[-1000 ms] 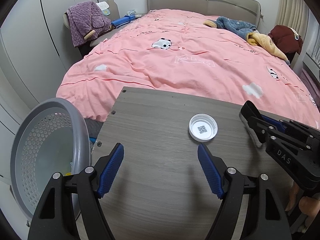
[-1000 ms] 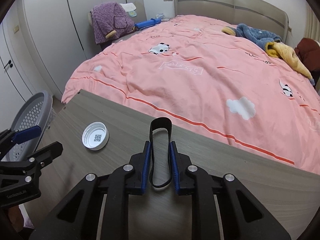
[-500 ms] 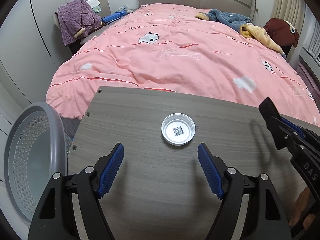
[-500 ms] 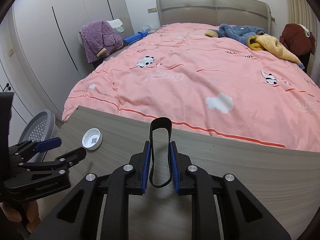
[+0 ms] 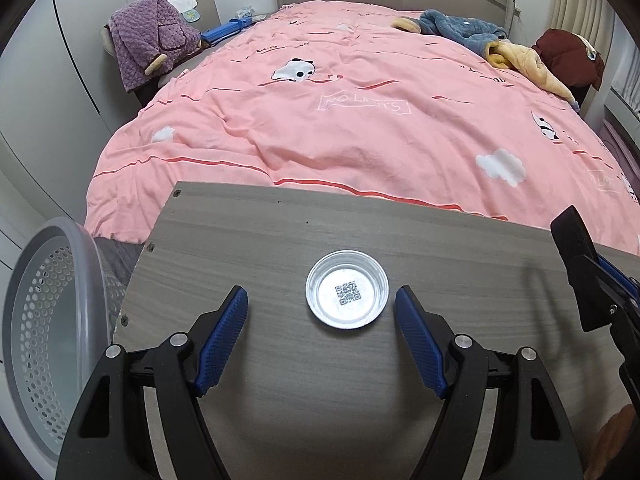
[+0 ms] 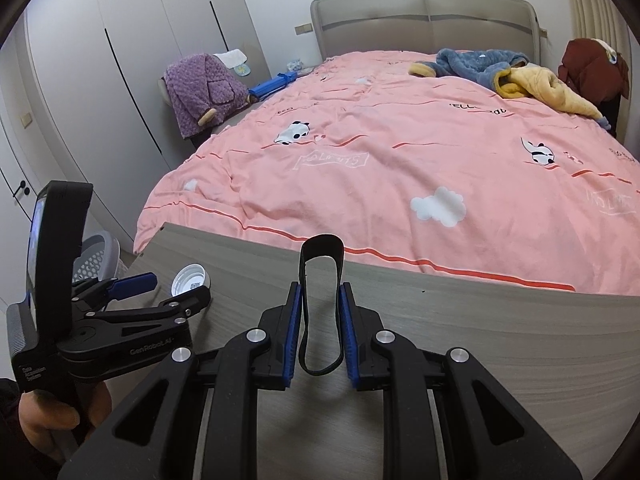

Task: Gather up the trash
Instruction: 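Close the left tool on the white bottle cap while the right tool holds the band, then carry the bottle cap and band over the basket with both tools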

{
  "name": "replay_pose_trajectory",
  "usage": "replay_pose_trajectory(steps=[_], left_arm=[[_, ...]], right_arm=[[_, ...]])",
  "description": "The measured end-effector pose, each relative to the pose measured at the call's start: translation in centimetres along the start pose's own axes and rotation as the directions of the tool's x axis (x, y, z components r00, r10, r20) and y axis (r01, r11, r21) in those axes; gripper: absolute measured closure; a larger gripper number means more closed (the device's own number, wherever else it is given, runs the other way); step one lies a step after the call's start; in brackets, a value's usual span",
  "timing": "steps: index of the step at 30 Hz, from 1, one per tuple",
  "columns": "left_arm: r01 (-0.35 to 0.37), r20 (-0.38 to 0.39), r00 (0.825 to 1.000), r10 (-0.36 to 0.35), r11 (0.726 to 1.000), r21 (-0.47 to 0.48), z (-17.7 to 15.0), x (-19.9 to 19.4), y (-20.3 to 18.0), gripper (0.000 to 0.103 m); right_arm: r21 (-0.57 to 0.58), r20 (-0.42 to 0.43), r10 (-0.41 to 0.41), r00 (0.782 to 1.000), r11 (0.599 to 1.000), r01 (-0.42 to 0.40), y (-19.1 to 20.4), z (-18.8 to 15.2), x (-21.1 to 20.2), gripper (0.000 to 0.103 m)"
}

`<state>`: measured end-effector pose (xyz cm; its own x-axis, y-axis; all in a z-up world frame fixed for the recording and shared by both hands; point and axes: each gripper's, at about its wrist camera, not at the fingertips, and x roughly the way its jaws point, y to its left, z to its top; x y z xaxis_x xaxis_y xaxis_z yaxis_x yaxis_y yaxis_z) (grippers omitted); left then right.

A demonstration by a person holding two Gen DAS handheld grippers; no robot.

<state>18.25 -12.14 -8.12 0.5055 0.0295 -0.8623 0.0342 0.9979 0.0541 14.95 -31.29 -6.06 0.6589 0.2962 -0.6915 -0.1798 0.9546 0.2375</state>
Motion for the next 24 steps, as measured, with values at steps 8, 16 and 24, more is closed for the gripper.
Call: replay_pose_trajectory(steps=[8,16,24], left_arm=[[0.043,0.005,0.999,-0.043,0.999,0.030,0.1,-0.1,-0.4,0.061],[0.059,0.021,0.998,-0.060,0.996,0.067,-1.3,-2.0,-0.6,0.064],[0.094,0.082,0.991,-0.102,0.991,0.100,-3.7,-6.3,0.3,0.064]], right_arm=[[0.001,0.006,0.000,1.000,1.000,0.000,0.1,0.0,-0.4,0.083],[0.009,0.002,-0.001,1.000,1.000,0.001,0.6,-0.6,-1.3,0.083],[0.038,-0.018,-0.009,1.000,0.999,0.009,2.2,-2.9,-3.0,0.083]])
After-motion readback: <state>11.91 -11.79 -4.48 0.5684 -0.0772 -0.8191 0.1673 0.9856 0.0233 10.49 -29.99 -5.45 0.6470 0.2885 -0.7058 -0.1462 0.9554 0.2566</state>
